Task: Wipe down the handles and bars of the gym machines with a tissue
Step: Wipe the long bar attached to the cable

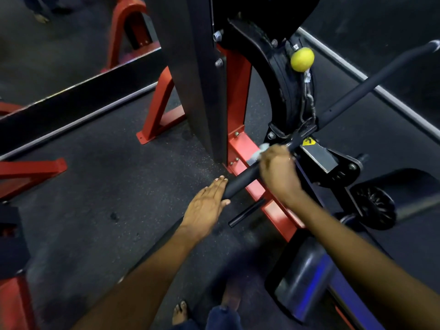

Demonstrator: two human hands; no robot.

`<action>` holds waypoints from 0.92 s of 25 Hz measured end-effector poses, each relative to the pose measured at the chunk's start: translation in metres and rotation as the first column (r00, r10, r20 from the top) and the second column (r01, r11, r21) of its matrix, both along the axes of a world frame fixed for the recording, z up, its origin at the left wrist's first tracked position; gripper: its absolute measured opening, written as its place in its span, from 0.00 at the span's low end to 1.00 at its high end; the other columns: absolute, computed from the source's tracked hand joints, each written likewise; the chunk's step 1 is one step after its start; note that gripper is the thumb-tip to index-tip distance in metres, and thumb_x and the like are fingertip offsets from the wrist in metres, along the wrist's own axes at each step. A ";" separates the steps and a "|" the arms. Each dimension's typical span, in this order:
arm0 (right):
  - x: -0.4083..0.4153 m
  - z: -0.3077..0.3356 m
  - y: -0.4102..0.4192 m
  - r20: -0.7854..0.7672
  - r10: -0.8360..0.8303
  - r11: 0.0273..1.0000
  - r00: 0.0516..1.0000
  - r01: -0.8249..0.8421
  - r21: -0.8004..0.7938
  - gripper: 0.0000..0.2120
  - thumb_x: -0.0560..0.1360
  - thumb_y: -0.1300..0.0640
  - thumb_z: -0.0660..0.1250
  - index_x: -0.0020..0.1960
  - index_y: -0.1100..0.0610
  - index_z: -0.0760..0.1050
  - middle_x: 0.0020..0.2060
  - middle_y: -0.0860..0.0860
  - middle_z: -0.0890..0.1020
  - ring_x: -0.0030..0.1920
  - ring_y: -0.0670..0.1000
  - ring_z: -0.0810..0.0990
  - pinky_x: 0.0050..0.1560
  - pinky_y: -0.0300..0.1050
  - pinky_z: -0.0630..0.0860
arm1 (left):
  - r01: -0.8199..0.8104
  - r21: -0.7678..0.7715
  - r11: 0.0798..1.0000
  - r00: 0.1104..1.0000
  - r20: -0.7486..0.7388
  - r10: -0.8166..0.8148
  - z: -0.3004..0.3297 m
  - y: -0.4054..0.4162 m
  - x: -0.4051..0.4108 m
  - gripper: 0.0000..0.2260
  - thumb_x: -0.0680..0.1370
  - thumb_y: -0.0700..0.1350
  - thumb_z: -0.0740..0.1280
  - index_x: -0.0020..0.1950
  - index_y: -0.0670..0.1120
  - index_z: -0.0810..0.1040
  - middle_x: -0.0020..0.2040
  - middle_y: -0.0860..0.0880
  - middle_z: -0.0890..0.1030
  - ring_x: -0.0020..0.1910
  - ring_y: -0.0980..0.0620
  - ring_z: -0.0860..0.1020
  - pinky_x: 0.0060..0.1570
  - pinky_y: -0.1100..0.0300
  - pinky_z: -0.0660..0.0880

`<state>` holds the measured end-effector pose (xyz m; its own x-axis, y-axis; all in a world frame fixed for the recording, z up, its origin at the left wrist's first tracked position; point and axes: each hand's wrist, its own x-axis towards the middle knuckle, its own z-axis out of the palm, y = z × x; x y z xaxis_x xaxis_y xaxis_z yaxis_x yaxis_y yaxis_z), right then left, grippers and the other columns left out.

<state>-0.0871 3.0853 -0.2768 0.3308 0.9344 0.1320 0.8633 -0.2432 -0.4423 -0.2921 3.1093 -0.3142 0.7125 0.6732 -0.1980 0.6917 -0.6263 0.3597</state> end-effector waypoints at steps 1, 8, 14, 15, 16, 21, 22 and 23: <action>-0.022 -0.009 -0.008 -0.026 0.182 0.981 0.983 -0.183 -0.062 0.09 0.75 0.64 0.62 0.42 0.67 0.79 0.42 0.62 0.79 0.45 0.61 0.76 0.47 0.49 0.71 | 0.005 0.000 1.000 1.000 -0.009 -0.005 0.000 0.000 0.000 0.26 0.84 0.50 0.52 0.79 0.43 0.49 0.79 0.48 0.53 0.78 0.53 0.52 0.74 0.62 0.49; 0.057 0.015 -0.009 -0.133 -0.324 0.945 0.937 0.315 -0.087 0.10 0.75 0.68 0.59 0.54 0.68 0.75 0.52 0.64 0.75 0.55 0.61 0.74 0.56 0.50 0.67 | -0.020 -0.006 1.000 1.000 0.023 0.020 0.003 -0.002 0.001 0.26 0.84 0.50 0.53 0.79 0.43 0.50 0.79 0.47 0.54 0.77 0.52 0.54 0.73 0.62 0.49; 0.001 -0.018 -0.023 -0.047 0.358 0.933 0.932 -0.359 -0.014 0.06 0.78 0.55 0.60 0.44 0.49 0.74 0.40 0.52 0.74 0.41 0.50 0.73 0.44 0.50 0.70 | -0.033 -0.039 0.999 0.999 0.014 0.033 0.000 -0.004 0.002 0.26 0.84 0.49 0.54 0.79 0.43 0.52 0.79 0.47 0.55 0.77 0.51 0.54 0.74 0.60 0.52; 0.027 -0.020 -0.012 -0.105 0.161 0.986 0.981 -0.163 -0.018 0.06 0.75 0.55 0.62 0.39 0.49 0.71 0.36 0.50 0.72 0.36 0.50 0.71 0.39 0.48 0.68 | -0.043 -0.037 0.998 0.999 0.025 0.044 0.000 -0.004 0.002 0.25 0.83 0.49 0.55 0.78 0.43 0.53 0.79 0.46 0.56 0.77 0.50 0.56 0.74 0.59 0.53; 0.051 -0.010 -0.005 -0.099 -0.039 0.999 0.994 0.041 0.018 0.06 0.72 0.55 0.64 0.37 0.50 0.70 0.33 0.51 0.71 0.34 0.50 0.69 0.36 0.48 0.67 | -0.057 -0.031 0.998 0.998 0.034 0.058 -0.001 -0.004 0.003 0.25 0.83 0.48 0.56 0.78 0.43 0.53 0.78 0.46 0.57 0.77 0.50 0.57 0.74 0.57 0.54; 0.019 -0.007 -0.007 -0.190 -0.020 0.998 0.982 0.008 -0.063 0.10 0.76 0.65 0.57 0.51 0.64 0.77 0.48 0.63 0.76 0.47 0.56 0.72 0.51 0.46 0.67 | -0.108 -0.050 0.993 0.994 0.010 0.109 0.004 -0.007 0.007 0.26 0.83 0.48 0.57 0.78 0.43 0.53 0.78 0.45 0.56 0.77 0.50 0.56 0.75 0.55 0.53; 0.008 -0.003 -0.015 -0.155 0.023 0.995 0.988 -0.038 -0.090 0.11 0.76 0.66 0.57 0.52 0.67 0.76 0.49 0.63 0.76 0.50 0.57 0.71 0.52 0.43 0.67 | -0.108 -0.042 0.993 0.994 -0.005 0.108 0.009 -0.010 0.009 0.26 0.83 0.48 0.57 0.78 0.43 0.53 0.79 0.46 0.56 0.77 0.50 0.55 0.75 0.55 0.53; 0.004 0.007 -0.021 -0.189 0.006 0.996 0.982 -0.023 -0.087 0.11 0.76 0.67 0.58 0.54 0.68 0.76 0.49 0.60 0.76 0.52 0.56 0.72 0.50 0.38 0.68 | -0.104 -0.017 0.994 0.995 -0.010 0.104 0.019 -0.013 0.011 0.26 0.83 0.48 0.56 0.79 0.43 0.53 0.79 0.46 0.55 0.77 0.50 0.55 0.75 0.56 0.53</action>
